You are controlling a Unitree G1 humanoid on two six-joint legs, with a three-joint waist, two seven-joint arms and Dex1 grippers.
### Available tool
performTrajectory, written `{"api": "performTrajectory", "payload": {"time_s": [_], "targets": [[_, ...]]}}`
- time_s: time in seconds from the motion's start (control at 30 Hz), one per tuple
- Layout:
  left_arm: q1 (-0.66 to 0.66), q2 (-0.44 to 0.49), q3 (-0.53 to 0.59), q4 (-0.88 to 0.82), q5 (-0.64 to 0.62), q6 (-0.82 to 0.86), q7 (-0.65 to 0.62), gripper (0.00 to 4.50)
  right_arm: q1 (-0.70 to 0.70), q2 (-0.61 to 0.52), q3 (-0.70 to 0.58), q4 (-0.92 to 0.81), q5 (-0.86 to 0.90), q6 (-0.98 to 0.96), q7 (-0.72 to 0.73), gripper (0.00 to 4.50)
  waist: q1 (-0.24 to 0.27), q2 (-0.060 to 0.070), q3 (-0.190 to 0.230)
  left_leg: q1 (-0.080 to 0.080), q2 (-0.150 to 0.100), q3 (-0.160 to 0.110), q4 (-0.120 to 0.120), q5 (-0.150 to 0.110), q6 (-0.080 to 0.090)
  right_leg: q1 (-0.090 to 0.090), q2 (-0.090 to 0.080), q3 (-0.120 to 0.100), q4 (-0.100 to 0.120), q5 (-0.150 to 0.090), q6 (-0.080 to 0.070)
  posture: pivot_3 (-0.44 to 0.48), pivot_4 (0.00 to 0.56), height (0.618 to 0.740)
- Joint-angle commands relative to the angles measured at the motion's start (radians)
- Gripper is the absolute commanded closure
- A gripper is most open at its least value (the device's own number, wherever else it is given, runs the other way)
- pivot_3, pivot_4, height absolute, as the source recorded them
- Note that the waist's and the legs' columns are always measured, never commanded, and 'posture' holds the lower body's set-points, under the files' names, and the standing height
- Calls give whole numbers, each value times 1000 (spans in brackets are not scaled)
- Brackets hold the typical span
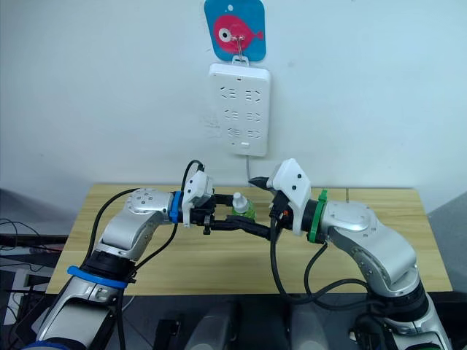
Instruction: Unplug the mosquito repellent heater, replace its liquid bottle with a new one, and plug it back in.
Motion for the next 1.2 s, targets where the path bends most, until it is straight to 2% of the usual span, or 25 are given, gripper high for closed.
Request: {"api": "performTrajectory", "payload": {"time_s": [0.03, 0.23, 0.63, 0.73, 1.0, 1.2], "targets": [[-25, -10, -2, -10, -3, -15, -33, 2225, 12, 18, 16, 49, -43, -87, 7, 0, -2, 0, 0, 0, 0, 0, 0, 0, 0, 0, 0, 0, 0, 0, 0, 17, 218, 740], [-43, -22, 11, 2, -4, -20, -41, 2225, 42, 26, 43, 291, -132, -301, 106, 0, -3, 0, 0, 0, 0, 1, 0, 0, 0, 0, 0, 0, 1, 0, 0, 16, 221, 740], [-26, -17, 17, -1, 4, -24, -43, 2225, 74, 61, 46, 339, -144, -415, 174, 0, -5, 0, 0, 0, 0, 1, 2, 0, 0, -1, 0, 1, 5, 0, 0, 36, 235, 740], [-24, -16, 19, -3, 6, -22, -42, 2225, 78, 67, 48, 329, -137, -417, 184, 631, -5, 0, 0, 1, 0, 1, 2, 0, 0, -2, 0, 1, 9, 0, 0, 40, 236, 740], [-6, -5, 14, -12, 13, -25, -47, 2225, 66, 88, 41, 295, -121, -397, 203, 3390, -5, 0, 0, 2, 0, 1, 2, 1, -2, -4, 0, 1, 14, 0, 0, 44, 236, 740], [6, -5, 6, -21, 20, -28, -51, 2225, 46, 80, 38, 271, -110, -369, 214, 3393, -5, 0, 0, 2, 0, 1, 2, 1, -2, -4, 0, 1, 14, 0, 0, 43, 238, 740]]}}
